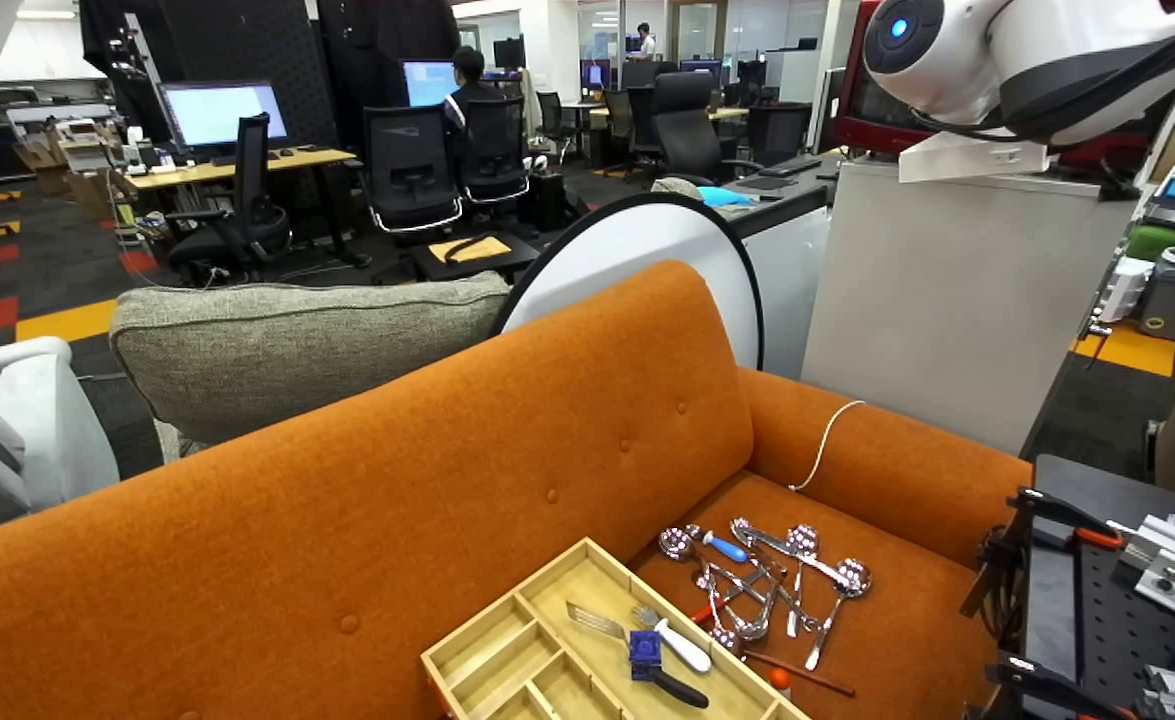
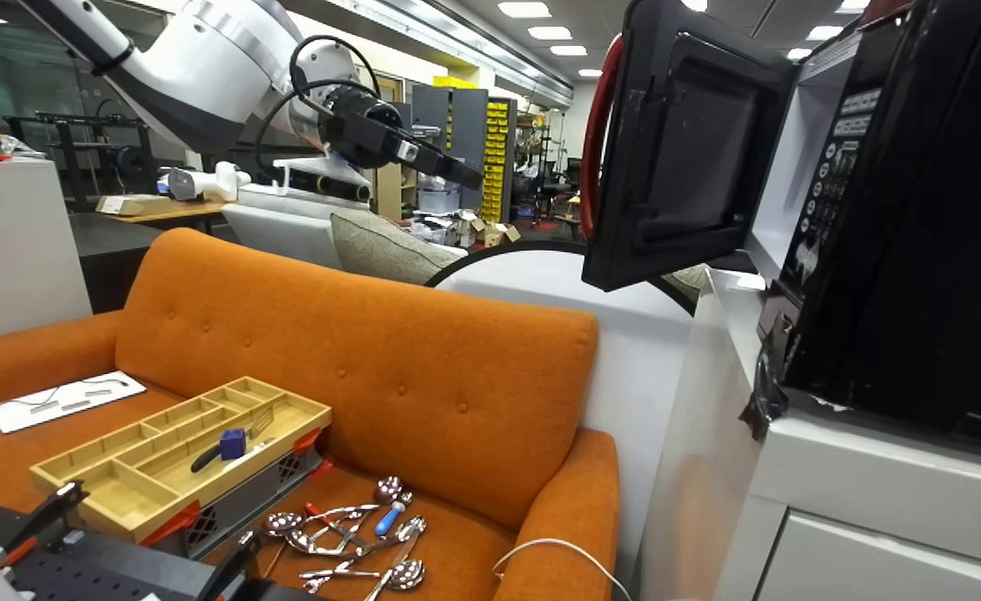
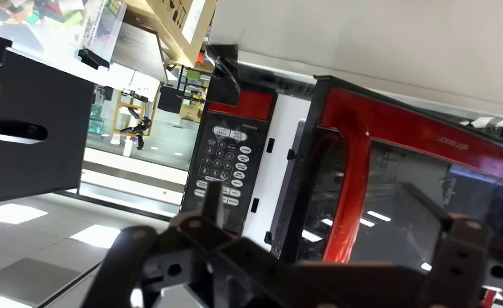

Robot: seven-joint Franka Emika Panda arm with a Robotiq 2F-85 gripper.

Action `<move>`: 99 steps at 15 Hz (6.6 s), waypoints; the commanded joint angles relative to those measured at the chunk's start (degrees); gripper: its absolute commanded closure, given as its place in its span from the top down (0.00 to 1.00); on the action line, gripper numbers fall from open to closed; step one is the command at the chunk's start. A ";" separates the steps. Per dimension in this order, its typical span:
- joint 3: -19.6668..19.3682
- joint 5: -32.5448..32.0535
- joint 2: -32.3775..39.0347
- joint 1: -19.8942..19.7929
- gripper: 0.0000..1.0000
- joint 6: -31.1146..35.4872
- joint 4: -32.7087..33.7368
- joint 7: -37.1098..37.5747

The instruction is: Close the microwave door

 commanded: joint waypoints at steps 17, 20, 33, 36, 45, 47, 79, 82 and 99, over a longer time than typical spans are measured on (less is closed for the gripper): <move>-10.83 -3.77 15.47 3.97 1.00 -8.41 16.36 3.73; -12.59 -2.97 18.53 3.33 1.00 -8.07 18.49 2.79; -15.21 -2.48 23.79 2.59 1.00 -7.22 25.46 3.10; -15.44 -2.09 24.54 2.43 1.00 -7.89 26.68 2.63; -16.05 1.34 28.19 1.60 0.59 -7.32 30.16 3.31; -16.07 2.17 28.79 1.49 0.45 -7.26 31.15 3.40; -23.77 4.16 25.59 -5.97 0.08 -4.02 31.56 5.02; -24.27 4.51 25.73 -6.44 0.08 -3.89 32.34 5.10; -27.64 7.56 27.20 -9.75 0.08 -2.74 35.39 5.52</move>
